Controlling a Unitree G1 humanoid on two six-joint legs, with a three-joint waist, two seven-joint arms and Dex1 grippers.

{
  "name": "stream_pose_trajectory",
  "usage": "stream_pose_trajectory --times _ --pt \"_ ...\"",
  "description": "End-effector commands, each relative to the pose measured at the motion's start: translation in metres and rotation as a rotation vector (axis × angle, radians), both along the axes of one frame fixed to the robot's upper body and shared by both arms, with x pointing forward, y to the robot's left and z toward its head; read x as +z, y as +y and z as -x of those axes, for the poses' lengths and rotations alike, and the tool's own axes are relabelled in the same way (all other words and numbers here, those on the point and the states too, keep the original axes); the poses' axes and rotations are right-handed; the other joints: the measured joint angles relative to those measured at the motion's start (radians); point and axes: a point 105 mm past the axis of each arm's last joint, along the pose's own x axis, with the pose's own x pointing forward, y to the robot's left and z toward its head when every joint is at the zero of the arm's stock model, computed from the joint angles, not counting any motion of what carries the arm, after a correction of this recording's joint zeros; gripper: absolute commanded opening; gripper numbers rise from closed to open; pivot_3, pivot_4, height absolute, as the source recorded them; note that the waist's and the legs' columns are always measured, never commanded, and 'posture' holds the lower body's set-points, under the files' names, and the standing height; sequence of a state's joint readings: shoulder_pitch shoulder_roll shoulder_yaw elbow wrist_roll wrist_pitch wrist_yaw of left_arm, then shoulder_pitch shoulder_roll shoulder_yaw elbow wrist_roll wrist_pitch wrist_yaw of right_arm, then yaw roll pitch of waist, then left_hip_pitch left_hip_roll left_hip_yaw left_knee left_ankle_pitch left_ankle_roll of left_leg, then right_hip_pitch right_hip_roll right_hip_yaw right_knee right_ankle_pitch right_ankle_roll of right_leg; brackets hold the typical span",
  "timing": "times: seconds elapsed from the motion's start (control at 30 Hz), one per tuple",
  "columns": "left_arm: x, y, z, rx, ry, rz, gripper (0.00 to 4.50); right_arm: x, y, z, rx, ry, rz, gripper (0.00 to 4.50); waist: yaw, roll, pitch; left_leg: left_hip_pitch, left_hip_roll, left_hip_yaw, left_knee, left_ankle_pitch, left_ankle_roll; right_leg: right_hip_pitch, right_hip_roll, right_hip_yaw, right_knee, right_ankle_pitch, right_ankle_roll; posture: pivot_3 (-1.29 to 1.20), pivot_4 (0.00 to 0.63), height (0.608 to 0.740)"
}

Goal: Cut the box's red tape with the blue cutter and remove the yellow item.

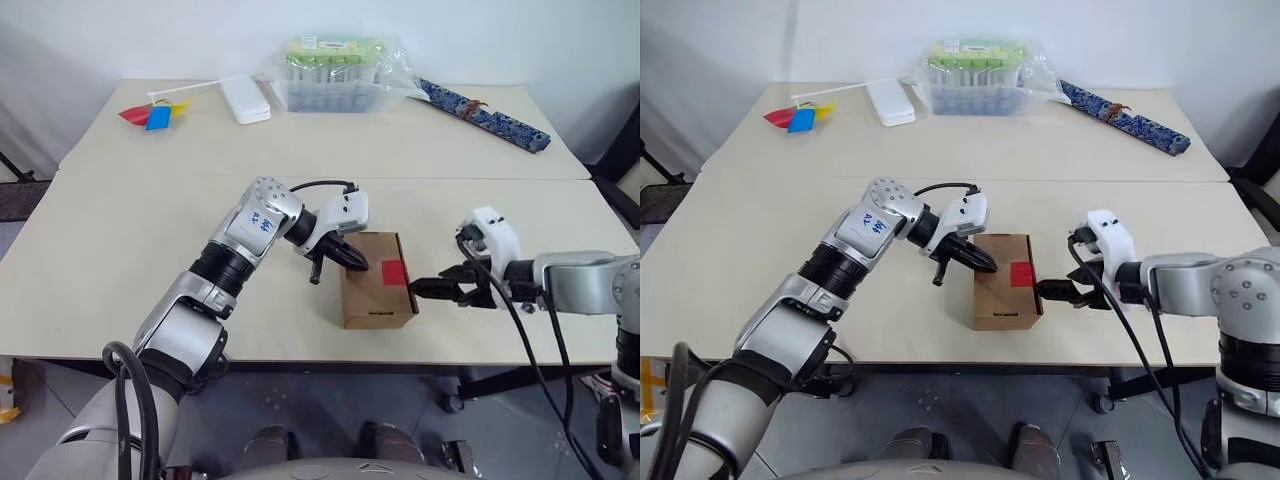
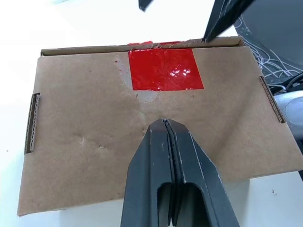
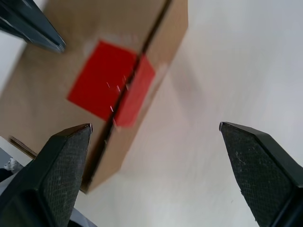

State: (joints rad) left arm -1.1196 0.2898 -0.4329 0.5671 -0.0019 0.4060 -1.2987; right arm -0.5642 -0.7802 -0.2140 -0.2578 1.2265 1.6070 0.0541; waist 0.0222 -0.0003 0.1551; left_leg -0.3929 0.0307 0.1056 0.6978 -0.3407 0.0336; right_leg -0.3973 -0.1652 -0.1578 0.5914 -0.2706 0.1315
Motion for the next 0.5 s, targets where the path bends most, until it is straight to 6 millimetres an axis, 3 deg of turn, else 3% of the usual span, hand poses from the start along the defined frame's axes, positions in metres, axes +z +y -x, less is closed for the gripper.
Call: stream_pose_trajectory --times 0.03,0.27,0.5 --pt "-0.026 0.007 0.002 0.023 0.045 -0.09 0.01 -0.004 -0.006 0.003 -0.021 0.015 0.009 4.5 0.0 0.0 0.0 0.0 0.0 0.0 0.0 0.0 0.0 0.0 0.0 0.0 0.0 0.0 0.0 0.0 0.15 0.74" --pt "-0.027 0.008 0.004 0.022 0.041 -0.094 0.01 -0.013 -0.011 0.005 -0.037 0.049 0.035 4.5 0.0 0.0 0.0 0.0 0.0 0.0 0.0 0.0 0.0 0.0 0.0 0.0 0.0 0.0 0.0 0.0 0.15 0.74" --pt "-0.03 0.011 0.005 0.024 0.045 -0.101 0.01 -0.027 -0.029 0.008 -0.097 0.104 0.076 4.5 0.001 0.0 0.0 0.0 0.0 0.0 0.0 0.0 0.001 0.0 0.0 0.0 0.0 0.0 0.0 0.0 0.15 0.74"
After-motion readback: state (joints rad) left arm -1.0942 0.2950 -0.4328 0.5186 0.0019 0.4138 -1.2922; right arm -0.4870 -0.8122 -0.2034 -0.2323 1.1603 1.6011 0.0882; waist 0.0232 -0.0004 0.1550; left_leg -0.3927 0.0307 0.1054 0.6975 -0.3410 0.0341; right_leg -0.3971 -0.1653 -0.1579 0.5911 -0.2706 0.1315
